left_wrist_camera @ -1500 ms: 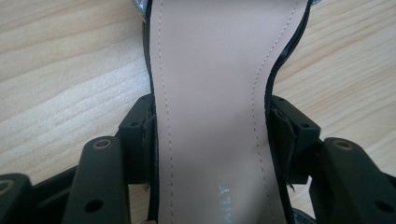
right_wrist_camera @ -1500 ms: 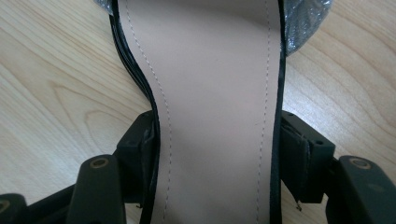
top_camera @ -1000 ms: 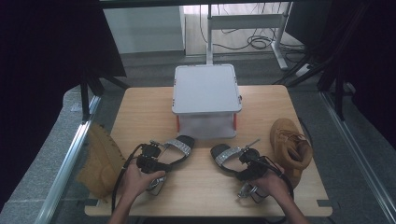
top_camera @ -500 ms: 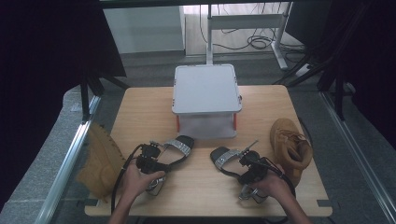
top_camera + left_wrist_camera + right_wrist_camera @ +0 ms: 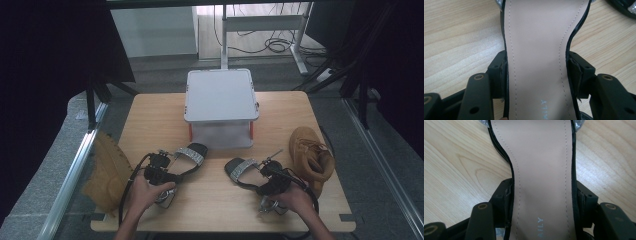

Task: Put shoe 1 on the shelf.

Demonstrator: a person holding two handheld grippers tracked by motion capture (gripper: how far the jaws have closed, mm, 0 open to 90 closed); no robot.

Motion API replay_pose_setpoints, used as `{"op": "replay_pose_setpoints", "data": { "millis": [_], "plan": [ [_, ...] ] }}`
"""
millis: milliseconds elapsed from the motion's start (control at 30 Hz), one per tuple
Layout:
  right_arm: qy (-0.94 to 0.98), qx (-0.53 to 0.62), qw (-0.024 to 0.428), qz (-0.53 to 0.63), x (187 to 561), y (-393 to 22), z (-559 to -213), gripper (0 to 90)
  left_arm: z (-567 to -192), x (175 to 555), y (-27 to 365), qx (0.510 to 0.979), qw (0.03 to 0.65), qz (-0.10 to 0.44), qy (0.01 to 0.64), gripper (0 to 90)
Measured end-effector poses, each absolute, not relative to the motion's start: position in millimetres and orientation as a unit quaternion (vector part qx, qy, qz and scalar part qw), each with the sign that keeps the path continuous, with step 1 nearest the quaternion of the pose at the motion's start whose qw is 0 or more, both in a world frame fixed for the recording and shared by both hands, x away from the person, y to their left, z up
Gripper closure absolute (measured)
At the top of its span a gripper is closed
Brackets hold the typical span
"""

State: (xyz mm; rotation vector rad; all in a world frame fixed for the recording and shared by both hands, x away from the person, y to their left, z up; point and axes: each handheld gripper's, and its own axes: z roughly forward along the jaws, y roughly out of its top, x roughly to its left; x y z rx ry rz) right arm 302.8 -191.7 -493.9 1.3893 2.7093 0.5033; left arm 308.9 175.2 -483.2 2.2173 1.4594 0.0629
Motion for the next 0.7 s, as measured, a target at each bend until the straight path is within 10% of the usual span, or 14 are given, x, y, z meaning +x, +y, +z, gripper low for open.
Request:
{"op": "replay_pose_setpoints", "data": {
  "millis": [700],
  "plan": [
    [0.821, 0.505, 0.008, 0.267, 321.6, -193.0, -471.5, 42.8, -478.4, 317.5, 171.8, 0.797, 0.269, 0.016, 0.540, 41.8]
  ]
}}
